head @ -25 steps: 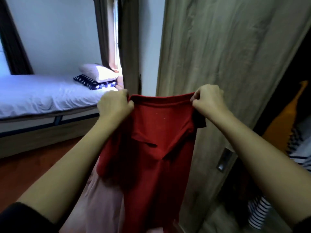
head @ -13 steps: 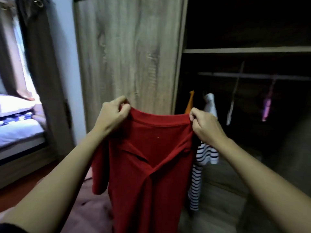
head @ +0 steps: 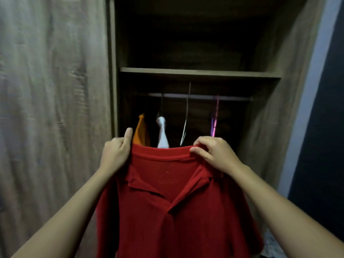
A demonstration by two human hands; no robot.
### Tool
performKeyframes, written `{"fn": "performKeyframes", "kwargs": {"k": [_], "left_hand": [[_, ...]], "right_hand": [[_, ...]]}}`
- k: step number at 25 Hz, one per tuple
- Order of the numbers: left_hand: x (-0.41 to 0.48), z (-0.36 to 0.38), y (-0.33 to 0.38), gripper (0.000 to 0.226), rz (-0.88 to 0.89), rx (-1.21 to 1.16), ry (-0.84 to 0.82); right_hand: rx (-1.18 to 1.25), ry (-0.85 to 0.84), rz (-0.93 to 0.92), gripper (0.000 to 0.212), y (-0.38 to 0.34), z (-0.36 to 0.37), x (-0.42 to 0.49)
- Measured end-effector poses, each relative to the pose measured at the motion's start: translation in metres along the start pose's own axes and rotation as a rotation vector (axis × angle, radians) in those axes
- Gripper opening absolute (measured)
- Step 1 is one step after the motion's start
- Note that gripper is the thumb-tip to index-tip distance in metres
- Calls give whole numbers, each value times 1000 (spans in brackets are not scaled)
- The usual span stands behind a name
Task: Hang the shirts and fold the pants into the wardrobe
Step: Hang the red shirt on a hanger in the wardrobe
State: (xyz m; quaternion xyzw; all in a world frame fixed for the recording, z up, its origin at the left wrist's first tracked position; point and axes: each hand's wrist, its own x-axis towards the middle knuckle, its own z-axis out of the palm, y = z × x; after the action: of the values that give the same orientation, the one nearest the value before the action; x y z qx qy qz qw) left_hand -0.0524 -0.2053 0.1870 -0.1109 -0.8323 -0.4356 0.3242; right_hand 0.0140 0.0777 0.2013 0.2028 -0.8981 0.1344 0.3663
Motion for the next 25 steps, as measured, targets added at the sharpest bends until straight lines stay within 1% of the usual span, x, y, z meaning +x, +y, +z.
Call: {"fn": "performKeyframes", "kwargs": {"k": [1, 2, 4, 5, 6, 8, 10, 12, 14, 16, 18, 20, 23, 25], "left_hand": [[4, 14, -1, 70, -64, -16, -47], [9, 30, -1, 75, -93, 24, -87], [20, 59, 5, 80, -80, 180, -115], [24, 71, 12, 75, -48, 225, -103], [29, 83, 19, 68, -3, 211, -96], [45, 113, 36, 59, 62, 82, -94], [67, 145, 44, 57, 31, 0, -100], [90, 181, 47, 50, -13, -17, -126], [107, 212, 53, 44, -42, 23, -151], [120, 238, 51, 48, -83, 89, -165], [129, 256, 46, 52, -147, 112, -210], [139, 273, 46, 47, -158, 103, -241], [146, 288, 55, 28, -141, 75, -195], [150, 289, 61, 28, -130, 54, -140]], "right_hand": [[-2, 1, 8, 43, 7, -2, 3], [-5, -1, 15, 43, 14, -5, 7], [-41, -35, 17, 44, 27, -9, 18], [-79, -69, -3, 41, 31, -11, 24], [-122, -105, -41, 37, 35, -10, 28], [-186, -174, -126, 29, 47, -4, 33], [-187, -220, -167, 28, 57, 2, 33], [-196, -253, -184, 30, 72, 7, 31], [-210, -268, -192, 33, 89, 12, 28], [-208, -291, -180, 40, 105, 16, 24], [-211, -319, -155, 52, 119, 19, 19], [-222, -323, -129, 57, 135, 21, 18], [-223, -333, -112, 53, 151, 24, 17], [-213, -359, -105, 53, 154, 28, 16]]}}
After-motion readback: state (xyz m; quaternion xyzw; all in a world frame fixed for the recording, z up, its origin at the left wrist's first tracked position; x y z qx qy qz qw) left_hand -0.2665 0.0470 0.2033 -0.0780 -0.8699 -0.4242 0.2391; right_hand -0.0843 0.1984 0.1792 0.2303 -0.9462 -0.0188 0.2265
